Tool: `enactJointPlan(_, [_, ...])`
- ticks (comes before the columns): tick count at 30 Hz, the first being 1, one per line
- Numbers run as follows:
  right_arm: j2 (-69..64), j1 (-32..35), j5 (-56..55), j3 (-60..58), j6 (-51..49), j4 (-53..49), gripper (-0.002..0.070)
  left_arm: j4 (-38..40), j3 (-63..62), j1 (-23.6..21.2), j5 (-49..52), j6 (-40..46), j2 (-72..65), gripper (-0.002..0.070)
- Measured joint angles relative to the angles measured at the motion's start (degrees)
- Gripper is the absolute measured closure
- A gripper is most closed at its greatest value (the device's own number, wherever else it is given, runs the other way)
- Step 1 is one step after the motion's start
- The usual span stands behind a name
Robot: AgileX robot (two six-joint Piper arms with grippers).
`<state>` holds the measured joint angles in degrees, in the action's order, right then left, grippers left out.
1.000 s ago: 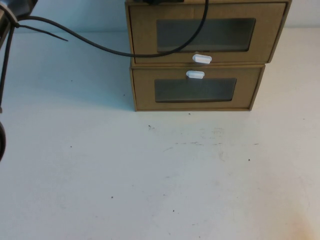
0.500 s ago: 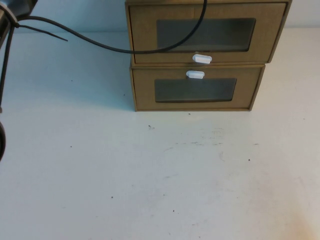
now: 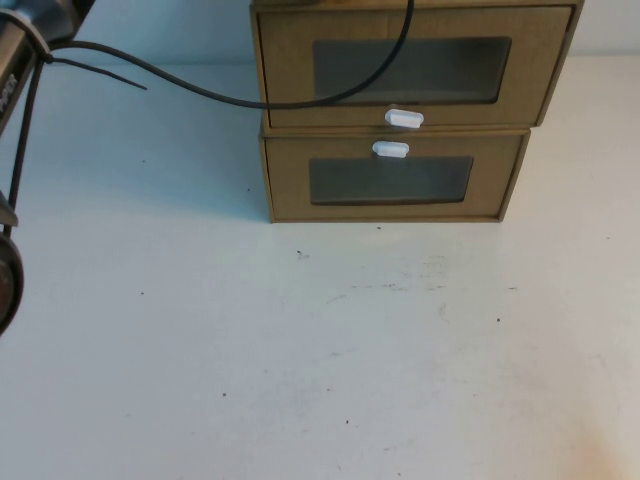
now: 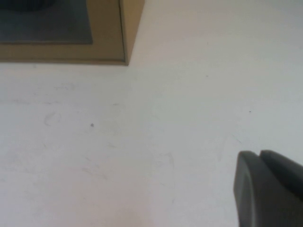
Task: Open the shoe box
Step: 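Pull the top drawer of the cardboard box fully open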
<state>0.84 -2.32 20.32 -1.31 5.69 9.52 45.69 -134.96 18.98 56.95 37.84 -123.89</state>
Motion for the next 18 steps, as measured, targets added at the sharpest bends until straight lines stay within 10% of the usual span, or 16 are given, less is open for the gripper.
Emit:
enactJointPlan(10, [0.00, 0.00, -16.21, 0.00, 0.00, 37.14, 0.0691, 0.00, 0.00, 0.00, 0.00, -0.13, 0.00, 0.0678])
enactJointPlan(18, [0.00, 0.00, -15.85, 0.97, 0.56, 45.07, 0.0691, 0.10, -0.13, 0.00, 0.20, -0.72, -0.07, 0.0678])
